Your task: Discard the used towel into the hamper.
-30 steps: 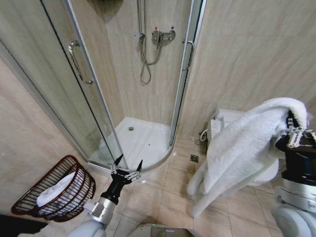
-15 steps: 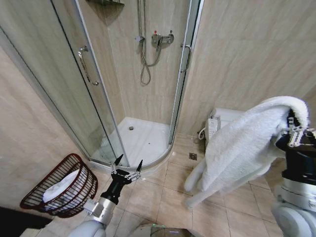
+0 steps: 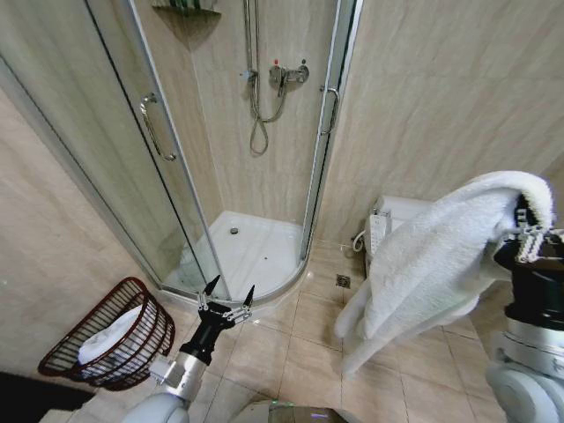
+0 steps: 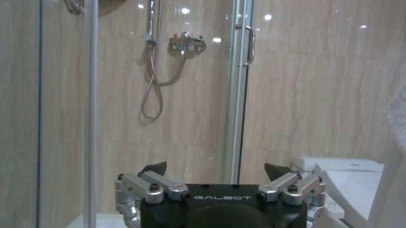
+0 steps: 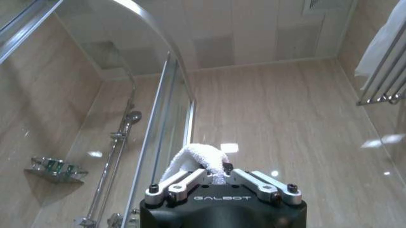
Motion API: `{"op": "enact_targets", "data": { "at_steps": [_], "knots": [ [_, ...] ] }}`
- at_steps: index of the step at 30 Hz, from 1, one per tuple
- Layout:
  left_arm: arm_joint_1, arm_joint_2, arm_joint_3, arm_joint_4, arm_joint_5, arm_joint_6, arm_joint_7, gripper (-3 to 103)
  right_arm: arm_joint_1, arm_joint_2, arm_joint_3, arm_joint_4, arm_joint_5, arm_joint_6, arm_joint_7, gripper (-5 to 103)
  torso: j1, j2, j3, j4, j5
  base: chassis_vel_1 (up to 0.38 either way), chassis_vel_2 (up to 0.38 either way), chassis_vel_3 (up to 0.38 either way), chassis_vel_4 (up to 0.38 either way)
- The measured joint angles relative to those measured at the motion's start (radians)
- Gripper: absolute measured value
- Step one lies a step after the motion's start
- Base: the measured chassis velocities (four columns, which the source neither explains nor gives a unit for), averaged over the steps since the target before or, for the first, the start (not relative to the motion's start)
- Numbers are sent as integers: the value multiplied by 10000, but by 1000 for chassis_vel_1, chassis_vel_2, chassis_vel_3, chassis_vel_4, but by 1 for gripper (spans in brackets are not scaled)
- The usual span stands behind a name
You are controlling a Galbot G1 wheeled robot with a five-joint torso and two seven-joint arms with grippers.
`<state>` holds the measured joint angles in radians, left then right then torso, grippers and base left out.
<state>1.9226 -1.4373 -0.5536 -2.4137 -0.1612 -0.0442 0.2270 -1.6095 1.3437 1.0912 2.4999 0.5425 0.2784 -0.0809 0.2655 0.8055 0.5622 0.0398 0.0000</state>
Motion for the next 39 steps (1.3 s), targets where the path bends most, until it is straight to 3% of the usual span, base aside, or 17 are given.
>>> {"op": "enact_targets", "data": {
  "at_steps": [39],
  "knots": [
    [0, 0, 0, 0, 0, 0, 0, 100, 20, -2, 6, 1, 6, 190, -239, 3, 779, 1809, 1024, 0, 0, 0, 0, 0, 0]
  ]
}}
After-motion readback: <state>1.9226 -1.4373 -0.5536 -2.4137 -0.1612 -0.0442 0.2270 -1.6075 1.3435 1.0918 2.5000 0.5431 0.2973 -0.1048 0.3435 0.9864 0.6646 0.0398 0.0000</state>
